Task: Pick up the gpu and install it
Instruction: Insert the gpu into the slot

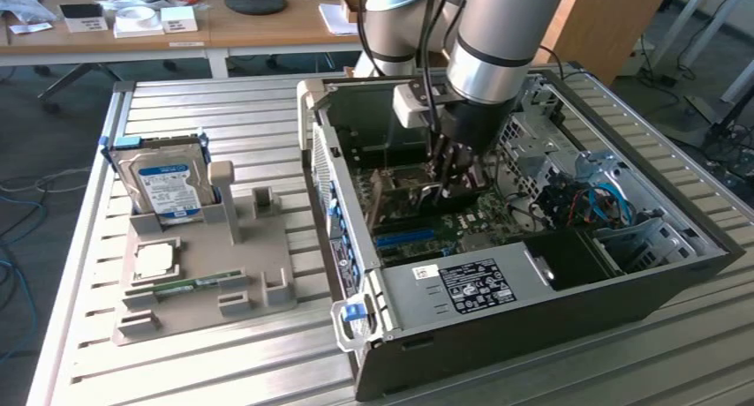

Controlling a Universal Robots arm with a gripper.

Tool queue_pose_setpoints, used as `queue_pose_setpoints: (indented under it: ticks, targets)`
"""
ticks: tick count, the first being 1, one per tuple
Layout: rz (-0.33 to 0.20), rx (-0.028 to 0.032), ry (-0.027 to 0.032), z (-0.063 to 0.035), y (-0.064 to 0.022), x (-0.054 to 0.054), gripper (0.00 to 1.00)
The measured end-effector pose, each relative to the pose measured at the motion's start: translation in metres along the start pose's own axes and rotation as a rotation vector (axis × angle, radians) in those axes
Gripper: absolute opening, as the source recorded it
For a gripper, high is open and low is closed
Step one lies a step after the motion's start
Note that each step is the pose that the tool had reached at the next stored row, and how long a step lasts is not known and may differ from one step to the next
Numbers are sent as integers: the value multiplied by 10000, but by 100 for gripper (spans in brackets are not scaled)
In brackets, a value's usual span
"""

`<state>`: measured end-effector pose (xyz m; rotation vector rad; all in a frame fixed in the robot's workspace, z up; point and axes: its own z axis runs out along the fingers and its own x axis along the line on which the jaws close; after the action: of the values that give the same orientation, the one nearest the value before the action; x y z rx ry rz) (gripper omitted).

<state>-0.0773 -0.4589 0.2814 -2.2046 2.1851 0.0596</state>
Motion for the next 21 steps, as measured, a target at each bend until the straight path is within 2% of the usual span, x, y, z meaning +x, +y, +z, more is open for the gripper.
queue_pose_setpoints:
  ticks: [13,21]
  targets:
    - [-11,-2,1,78,22,11,27]
    - [-17,-1,1,81,34,38,27]
